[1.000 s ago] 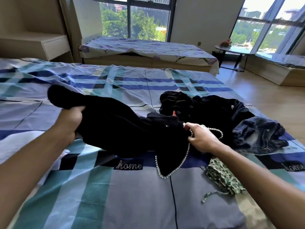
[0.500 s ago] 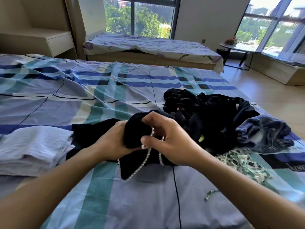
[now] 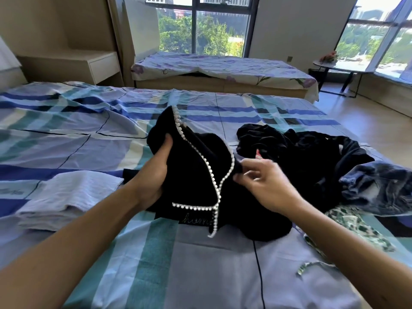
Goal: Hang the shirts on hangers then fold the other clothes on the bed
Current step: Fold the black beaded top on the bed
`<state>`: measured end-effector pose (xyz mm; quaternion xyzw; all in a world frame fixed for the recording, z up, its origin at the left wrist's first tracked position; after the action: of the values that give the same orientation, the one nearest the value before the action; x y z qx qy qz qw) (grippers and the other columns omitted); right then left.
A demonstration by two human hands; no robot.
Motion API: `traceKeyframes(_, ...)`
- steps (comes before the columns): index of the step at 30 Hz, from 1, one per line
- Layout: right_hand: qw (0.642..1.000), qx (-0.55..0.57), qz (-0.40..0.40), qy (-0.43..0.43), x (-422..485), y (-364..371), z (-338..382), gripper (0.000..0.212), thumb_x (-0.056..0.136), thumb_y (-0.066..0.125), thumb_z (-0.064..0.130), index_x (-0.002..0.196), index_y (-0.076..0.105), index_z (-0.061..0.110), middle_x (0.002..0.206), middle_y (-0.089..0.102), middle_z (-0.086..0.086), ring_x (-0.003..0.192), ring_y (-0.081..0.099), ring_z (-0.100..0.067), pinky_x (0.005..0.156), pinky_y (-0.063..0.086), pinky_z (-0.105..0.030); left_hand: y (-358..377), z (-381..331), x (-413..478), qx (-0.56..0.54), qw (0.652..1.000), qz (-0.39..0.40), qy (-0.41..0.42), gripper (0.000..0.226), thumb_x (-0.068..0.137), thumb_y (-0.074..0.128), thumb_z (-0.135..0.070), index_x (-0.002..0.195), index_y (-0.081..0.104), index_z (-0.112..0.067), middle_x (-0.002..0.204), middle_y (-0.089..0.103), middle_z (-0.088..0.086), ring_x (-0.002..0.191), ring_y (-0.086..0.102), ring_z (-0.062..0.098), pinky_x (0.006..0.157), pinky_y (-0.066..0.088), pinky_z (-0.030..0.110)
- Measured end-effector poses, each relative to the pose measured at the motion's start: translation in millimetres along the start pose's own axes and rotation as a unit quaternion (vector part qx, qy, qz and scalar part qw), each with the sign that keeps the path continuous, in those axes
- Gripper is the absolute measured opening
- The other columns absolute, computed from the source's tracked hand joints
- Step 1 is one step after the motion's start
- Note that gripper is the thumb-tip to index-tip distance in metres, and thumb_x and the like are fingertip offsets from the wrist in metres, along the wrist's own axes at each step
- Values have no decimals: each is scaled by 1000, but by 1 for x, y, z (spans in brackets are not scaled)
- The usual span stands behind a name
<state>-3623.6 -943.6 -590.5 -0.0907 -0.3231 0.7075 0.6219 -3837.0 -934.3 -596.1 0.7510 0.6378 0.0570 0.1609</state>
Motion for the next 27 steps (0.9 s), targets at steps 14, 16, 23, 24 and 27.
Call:
traceKeyframes(14, 903, 366, -176, 141, 9, -83, 2, 23, 106, 48, 19, 105, 70, 13, 84, 76, 1, 70, 72, -12, 69, 60, -24, -62, -50, 13, 110, 972, -137, 157, 24, 103, 49, -36, 113, 70, -28, 115, 74, -6, 107, 69, 10, 97, 50, 44)
traceKeyframes(16, 898, 372, -172, 163, 9, -88, -2, 22, 105, 50, 20, 103, 71, 15, 83, 77, 0, 69, 73, -13, 65, 61, -25, -70, -50, 17, 103, 971, -148, 159, 27, 103, 50, -34, 116, 70, -21, 117, 74, -1, 114, 67, 18, 103, 48, 40)
traceKeyframes(23, 965, 82, -235, 80, 10, -107, -14, 26, 102, 57, 22, 80, 72, 18, 83, 75, 2, 80, 71, -16, 83, 55, -39, -83, -42, 23, 285, 916, -235, 158, 35, 99, 54, -34, 81, 68, -7, 68, 67, -6, 67, 63, 15, 66, 51, 41)
traceKeyframes(24, 962, 104, -241, 72, 11, -110, -16, 28, 104, 53, 21, 81, 69, 18, 85, 77, 1, 83, 73, -16, 85, 56, -38, -86, -44, 21, 338, 892, -252, 166, 39, 99, 53, -34, 79, 64, -3, 68, 62, 0, 68, 60, 20, 64, 48, 42)
traceKeyframes(27, 969, 140, -187, 86, 18, -109, -30, 25, 107, 47, 18, 92, 63, 6, 91, 78, -6, 89, 75, -19, 86, 57, -38, -86, -47, 22, 475, 820, -256, 191, 26, 102, 51, -29, 95, 68, -10, 95, 67, 9, 95, 62, 31, 80, 46, 40)
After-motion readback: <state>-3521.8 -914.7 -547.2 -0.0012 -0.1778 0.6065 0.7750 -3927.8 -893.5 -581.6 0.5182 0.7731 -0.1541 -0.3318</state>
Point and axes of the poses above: each hand's wrist, its own x-axis towards the middle knuckle, its own y-axis out of the palm, z = x × y, the point moved 6 cm from there along x, towards the middle knuckle
